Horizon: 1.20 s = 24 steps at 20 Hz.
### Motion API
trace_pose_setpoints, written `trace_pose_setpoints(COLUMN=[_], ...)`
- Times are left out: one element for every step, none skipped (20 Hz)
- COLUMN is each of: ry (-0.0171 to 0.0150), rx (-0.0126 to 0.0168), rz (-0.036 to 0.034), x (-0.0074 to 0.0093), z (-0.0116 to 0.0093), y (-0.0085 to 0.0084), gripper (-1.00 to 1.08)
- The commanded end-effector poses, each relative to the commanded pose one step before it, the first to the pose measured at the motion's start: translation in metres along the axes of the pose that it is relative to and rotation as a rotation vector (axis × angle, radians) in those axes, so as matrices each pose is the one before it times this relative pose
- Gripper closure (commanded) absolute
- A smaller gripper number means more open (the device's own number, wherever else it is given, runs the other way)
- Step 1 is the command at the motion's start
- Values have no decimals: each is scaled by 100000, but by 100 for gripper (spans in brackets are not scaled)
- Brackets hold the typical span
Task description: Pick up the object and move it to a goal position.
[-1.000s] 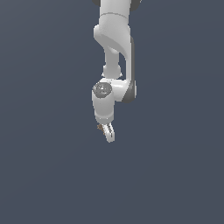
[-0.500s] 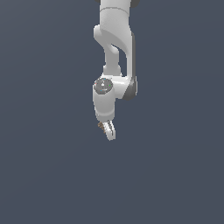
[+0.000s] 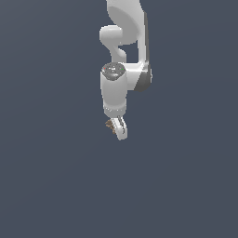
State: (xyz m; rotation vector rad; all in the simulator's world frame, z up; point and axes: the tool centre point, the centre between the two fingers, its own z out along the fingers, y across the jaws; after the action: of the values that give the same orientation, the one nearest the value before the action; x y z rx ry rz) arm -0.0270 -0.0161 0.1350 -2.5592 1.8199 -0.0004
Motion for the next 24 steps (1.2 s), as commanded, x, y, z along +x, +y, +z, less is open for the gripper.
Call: trace_pose_setpoints(ry=[29, 29, 0, 49, 37, 0, 56, 0, 57, 0, 41, 41, 0, 0, 0, 41, 0, 0, 0, 0, -33, 0, -49, 0], rx=[52, -24, 0, -29, -19, 0, -24, 0, -23, 0, -15, -16, 0, 0, 0, -22, 0, 0, 0, 0, -6, 0, -1, 0], rz=[32, 31, 0, 39, 25, 0, 33, 0, 32, 0, 22, 21, 0, 0, 0, 16, 0, 0, 0, 0, -36, 0, -49, 0], x=[-625, -263, -283, -279, -290, -296, -284, -284, -276, -276, -271, -269, -267, -266, -264, -267, -262, -261, -260, -259, -266, -257, -264, -253], z=[-2547, -1100, -1150, -1184, -1215, -1224, -1204, -1188, -1169, -1156, -1141, -1128, -1119, -1109, -1100, -1087, -1085, -1078, -1071, -1065, -1050, -1052, -1038, -1032], y=[104, 43, 41, 44, 43, 41, 41, 38, 36, 34, 32, 30, 28, 26, 24, 17, 19, 16, 13, 10, -1, 3, -9, -5], gripper=[108, 108, 108, 108, 108, 108, 108, 108, 108, 108, 108, 108, 108, 108, 108, 108, 108, 108, 108, 108, 108, 108, 108, 108])
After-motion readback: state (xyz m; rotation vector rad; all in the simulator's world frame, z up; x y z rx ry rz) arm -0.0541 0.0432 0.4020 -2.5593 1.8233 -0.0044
